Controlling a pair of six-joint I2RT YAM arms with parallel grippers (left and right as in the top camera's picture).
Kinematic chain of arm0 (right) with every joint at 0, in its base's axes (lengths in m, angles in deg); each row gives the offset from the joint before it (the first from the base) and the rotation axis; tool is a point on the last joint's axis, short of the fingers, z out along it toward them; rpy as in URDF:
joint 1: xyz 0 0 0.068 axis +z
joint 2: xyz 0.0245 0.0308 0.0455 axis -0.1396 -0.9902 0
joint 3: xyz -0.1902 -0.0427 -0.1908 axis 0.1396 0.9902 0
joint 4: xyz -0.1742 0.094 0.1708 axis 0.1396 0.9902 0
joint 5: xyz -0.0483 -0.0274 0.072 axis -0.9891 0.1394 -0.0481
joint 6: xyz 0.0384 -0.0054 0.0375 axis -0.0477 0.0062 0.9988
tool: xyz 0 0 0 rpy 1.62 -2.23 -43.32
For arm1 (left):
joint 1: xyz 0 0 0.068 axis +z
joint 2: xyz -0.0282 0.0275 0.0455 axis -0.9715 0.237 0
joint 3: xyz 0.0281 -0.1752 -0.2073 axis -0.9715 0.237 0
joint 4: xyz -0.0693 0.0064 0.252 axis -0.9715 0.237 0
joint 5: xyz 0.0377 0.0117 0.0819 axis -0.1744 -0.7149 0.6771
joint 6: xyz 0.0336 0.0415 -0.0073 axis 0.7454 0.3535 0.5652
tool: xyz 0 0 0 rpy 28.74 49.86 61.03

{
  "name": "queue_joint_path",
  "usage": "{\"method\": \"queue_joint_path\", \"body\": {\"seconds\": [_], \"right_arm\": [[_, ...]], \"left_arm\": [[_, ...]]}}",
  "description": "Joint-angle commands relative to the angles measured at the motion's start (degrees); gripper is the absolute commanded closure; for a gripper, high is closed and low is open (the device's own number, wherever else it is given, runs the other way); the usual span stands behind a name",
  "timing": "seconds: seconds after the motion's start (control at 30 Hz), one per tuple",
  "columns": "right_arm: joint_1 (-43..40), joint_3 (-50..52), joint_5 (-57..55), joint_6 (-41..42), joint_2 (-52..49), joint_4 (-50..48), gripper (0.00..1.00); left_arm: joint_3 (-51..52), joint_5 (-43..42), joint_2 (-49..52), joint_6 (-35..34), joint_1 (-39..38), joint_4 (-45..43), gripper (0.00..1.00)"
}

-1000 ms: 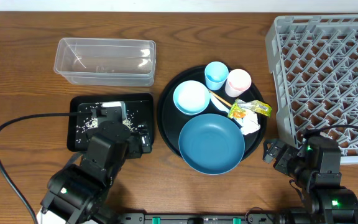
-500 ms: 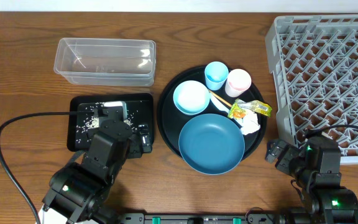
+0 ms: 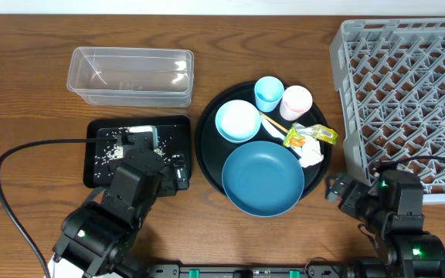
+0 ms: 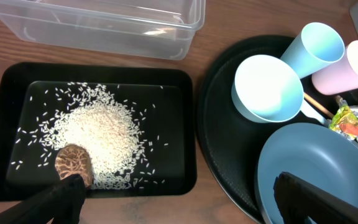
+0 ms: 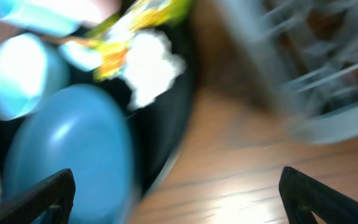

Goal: Sort waste into correct bins and load items into the dishwasher rack
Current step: 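Reach the right gripper toward the blue plate's near rim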

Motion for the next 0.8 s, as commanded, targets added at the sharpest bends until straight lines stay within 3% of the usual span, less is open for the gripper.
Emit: {"method": "queue_joint_path", "body": {"seconds": [0.0,0.07,0.17,0.23,0.27,0.47,0.57,0.77], "right_arm": [[-0.3,-0.9,14.9,4.8,0.1,1.1,0.01],[-0.3,-0.9,17.6,5.6,0.1,-0.2,0.01],[0.5,-0.9,28.6,-3.3,-0.1,-7.0,0.08],[2.3,-0.9,31.0,-4.8,-0.1,-9.4,0.05],[3.9,-0.9,30.4,-6.0,-0.1,-9.9,0.01],[17.4,-1.0,18.4,-12.3,-1.7,-8.5,0.01],[24.1,-0.9,11.0,-10.9,-3.8,-10.0,0.01],[27.7,-2.7,10.1,-12.8,-6.4,-18.3,0.01]], "left_arm": [[-0.9,1.3,0.0,0.3,0.2,0.2,0.02],[-0.9,1.3,0.0,0.3,0.2,0.2,0.02],[-0.9,1.3,0.0,0.3,0.2,0.2,0.02],[-0.9,1.3,0.0,0.3,0.2,0.2,0.02],[-0.9,1.3,0.0,0.3,0.2,0.2,0.02],[-0.9,1.3,0.0,0.3,0.2,0.2,0.02],[-0.9,1.3,0.0,0.3,0.2,0.2,0.02],[-0.9,1.3,0.0,0.3,0.2,0.2,0.02]]}}
